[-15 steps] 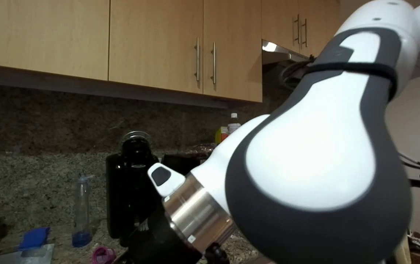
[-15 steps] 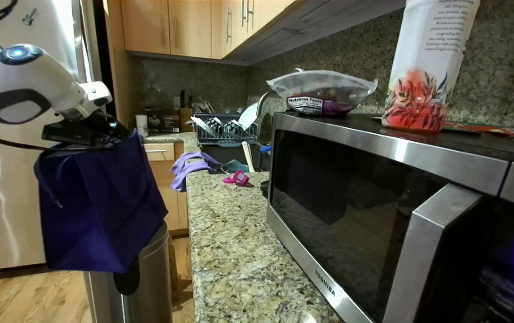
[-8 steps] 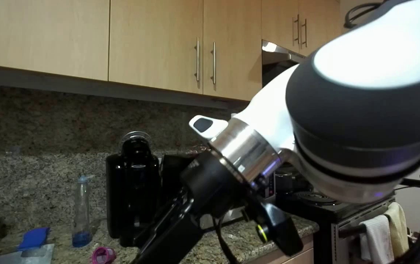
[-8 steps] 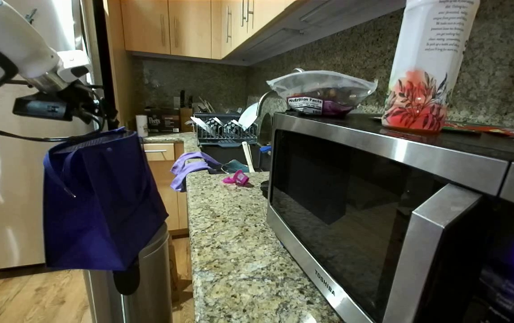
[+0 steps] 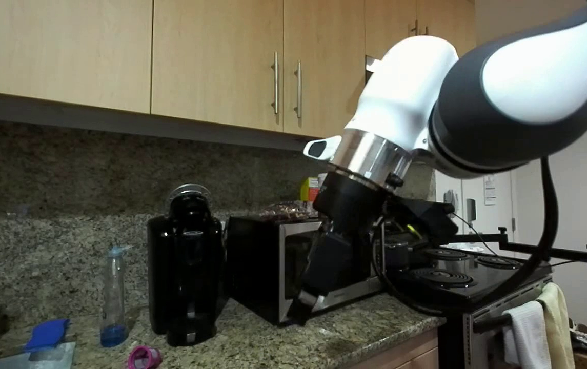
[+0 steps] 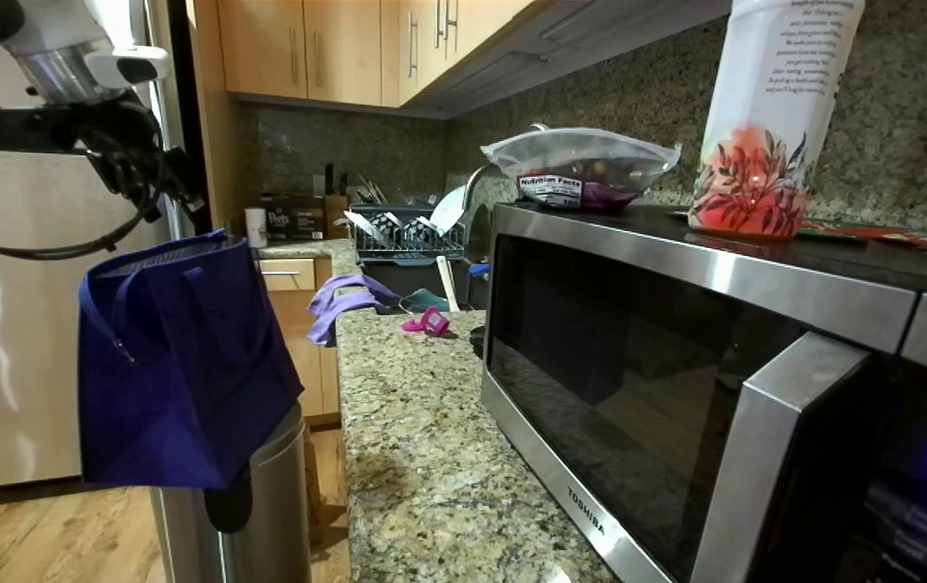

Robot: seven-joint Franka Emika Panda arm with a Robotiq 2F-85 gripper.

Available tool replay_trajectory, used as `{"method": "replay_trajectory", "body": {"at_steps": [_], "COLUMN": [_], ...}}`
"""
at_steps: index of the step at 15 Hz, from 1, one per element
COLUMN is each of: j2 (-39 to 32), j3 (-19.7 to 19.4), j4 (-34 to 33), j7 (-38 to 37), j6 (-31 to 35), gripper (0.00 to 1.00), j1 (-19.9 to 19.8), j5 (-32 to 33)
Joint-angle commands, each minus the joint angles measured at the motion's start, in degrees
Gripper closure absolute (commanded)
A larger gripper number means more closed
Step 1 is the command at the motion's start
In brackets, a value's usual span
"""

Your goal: Pick the bottle on the microwave and put it in the bag

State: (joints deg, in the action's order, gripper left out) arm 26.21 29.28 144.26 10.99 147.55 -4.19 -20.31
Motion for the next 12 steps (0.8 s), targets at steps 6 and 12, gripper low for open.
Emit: {"method": "replay_trajectory", "body": {"at_steps": [6,12], "j2": [3.6,3.4], "j3": [-19.5,-20.7], "j4": [-8.4,-8.9], "j7": [-9.3,-9.3], "j6": [-28.1,-29.3], "gripper": [0.00,0.00], "j1": [9.2,10.4], "j5": [11.5,11.5]}}
